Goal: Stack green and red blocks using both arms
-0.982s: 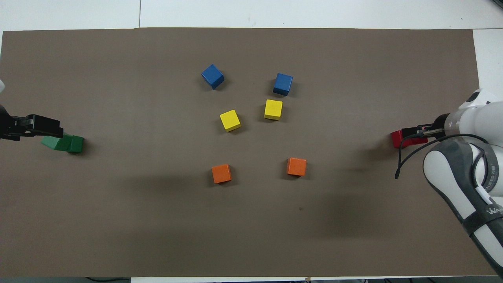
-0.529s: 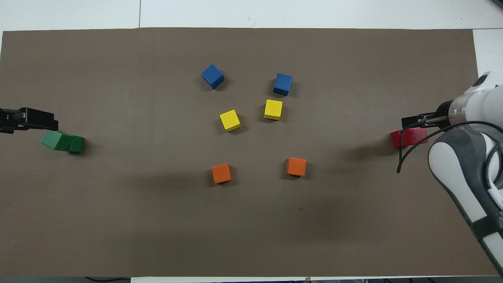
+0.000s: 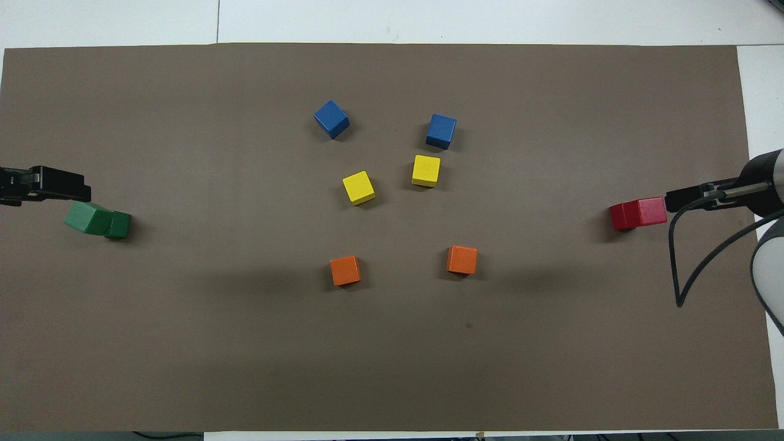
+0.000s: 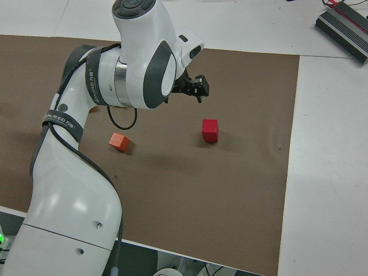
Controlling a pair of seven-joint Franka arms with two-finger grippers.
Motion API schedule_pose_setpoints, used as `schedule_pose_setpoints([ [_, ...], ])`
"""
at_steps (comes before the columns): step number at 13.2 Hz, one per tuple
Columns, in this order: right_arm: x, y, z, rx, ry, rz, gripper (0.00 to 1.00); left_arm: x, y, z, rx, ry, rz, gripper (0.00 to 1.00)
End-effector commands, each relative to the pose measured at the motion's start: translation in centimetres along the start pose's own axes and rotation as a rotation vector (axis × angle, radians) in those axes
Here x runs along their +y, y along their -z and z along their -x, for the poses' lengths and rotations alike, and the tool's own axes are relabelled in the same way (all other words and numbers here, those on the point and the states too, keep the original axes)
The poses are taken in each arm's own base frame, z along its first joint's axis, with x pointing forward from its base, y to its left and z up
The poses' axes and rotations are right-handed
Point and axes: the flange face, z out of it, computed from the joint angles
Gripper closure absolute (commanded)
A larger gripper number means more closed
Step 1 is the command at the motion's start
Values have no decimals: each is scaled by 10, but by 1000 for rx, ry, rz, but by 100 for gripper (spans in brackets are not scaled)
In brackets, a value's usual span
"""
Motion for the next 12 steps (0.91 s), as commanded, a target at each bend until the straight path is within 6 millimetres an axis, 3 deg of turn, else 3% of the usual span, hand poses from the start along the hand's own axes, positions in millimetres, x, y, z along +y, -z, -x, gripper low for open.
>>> schedule_pose_setpoints([
  [1, 2, 15, -14, -22, -27, -16, 0, 0, 3, -1, -29, 3, 2, 0],
  [12, 4, 14, -17, -23, -45, -15, 0, -5, 7, 1, -33, 12, 6, 0],
])
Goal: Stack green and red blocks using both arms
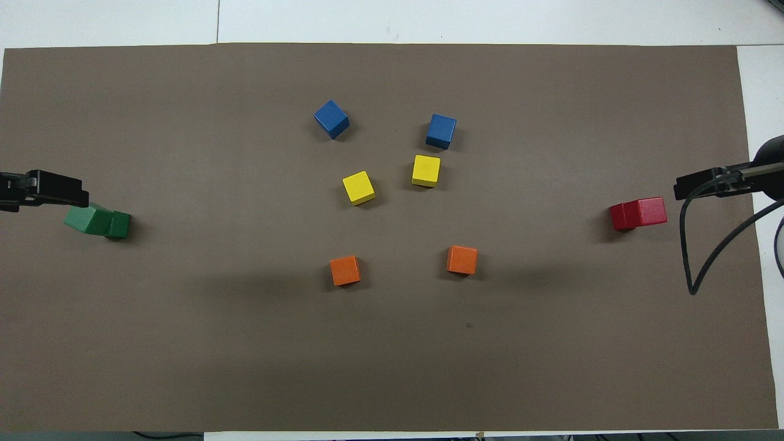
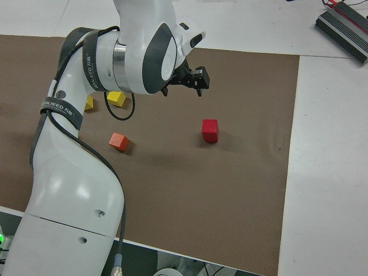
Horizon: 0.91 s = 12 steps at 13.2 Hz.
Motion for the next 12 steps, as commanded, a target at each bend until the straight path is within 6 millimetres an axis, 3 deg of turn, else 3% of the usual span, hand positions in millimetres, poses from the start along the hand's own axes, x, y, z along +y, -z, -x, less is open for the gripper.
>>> schedule_pose_setpoints([
  [1, 1, 2, -4, 2, -24, -9, 0, -2, 5, -1, -11, 7, 6, 0],
  [4, -1, 2, -6, 13, -18, -8, 0, -2, 5, -1, -13, 7, 6, 0],
  [6, -21, 1, -9, 11, 13, -9, 0, -2, 4, -1, -14, 7, 6, 0],
  [12, -5, 1, -8, 10, -19, -10, 0, -2, 5, -1, -13, 7, 6, 0],
])
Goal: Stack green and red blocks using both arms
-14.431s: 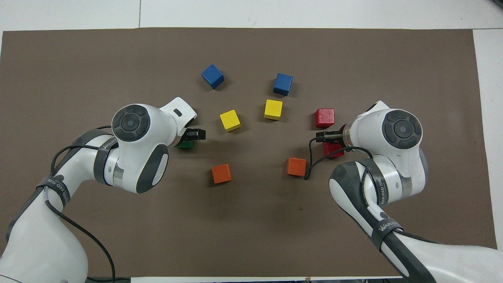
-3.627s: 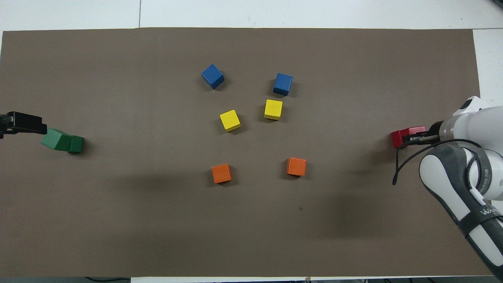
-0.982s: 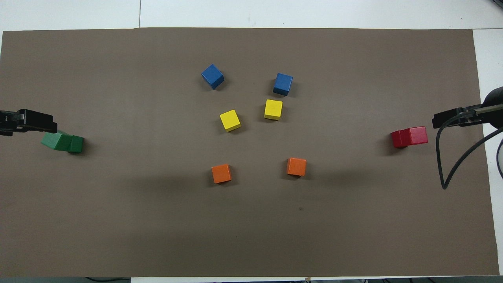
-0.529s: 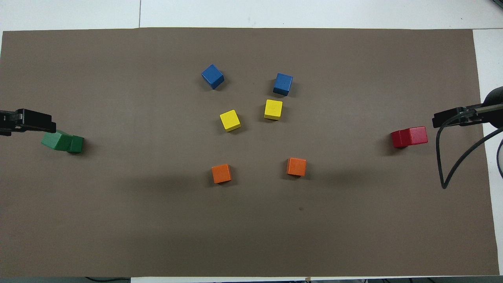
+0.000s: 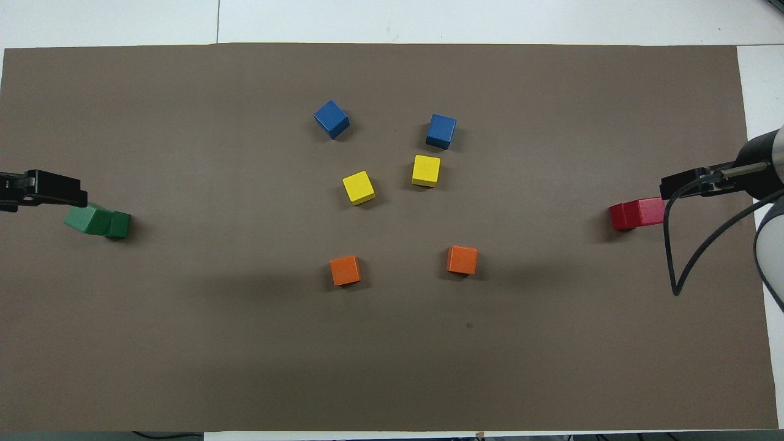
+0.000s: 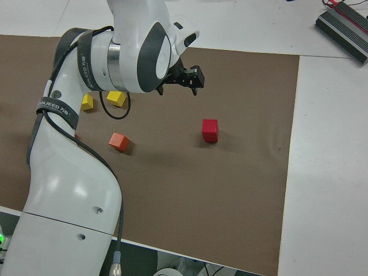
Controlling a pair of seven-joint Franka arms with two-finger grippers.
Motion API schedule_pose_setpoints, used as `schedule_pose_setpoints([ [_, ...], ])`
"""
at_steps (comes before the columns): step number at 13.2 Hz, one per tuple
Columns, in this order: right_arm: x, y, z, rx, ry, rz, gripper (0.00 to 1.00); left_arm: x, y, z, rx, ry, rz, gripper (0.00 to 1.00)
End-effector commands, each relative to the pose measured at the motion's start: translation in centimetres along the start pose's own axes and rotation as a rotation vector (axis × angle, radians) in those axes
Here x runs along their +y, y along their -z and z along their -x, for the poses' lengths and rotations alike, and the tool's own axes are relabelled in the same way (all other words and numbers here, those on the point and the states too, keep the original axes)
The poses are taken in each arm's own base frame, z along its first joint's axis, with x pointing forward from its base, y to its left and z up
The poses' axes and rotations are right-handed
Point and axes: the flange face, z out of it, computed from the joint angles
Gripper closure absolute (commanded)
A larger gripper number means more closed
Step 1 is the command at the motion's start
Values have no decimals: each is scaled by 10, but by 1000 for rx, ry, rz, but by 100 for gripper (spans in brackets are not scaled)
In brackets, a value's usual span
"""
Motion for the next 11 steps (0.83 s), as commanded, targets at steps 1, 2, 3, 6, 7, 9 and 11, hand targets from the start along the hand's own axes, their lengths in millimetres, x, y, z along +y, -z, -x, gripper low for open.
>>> schedule_pose_setpoints([
  [1, 7, 2, -4, 7, -26, -5, 0, -1, 5, -1, -11, 6, 5, 0],
  [2, 7, 2, -4, 7, -26, -5, 0, -2, 4, -2, -11, 7, 5, 0],
  [3, 6, 1, -3, 3, -29, -6, 0, -2, 5, -2, -9, 7, 5, 0],
  [6, 1, 1, -1, -9, -48, -7, 0, -2, 4, -2, -11, 7, 5, 0],
  [7, 0, 1, 1, -24, -46, -8, 0, -2, 4, -2, -11, 7, 5, 0],
  [9, 0, -1, 4, -41, -48, -9, 0, -2, 5, -2, -8, 7, 5, 0],
  [11, 5, -2, 7, -65, -57, -11, 0, -2, 5, -2, -8, 7, 5, 0],
])
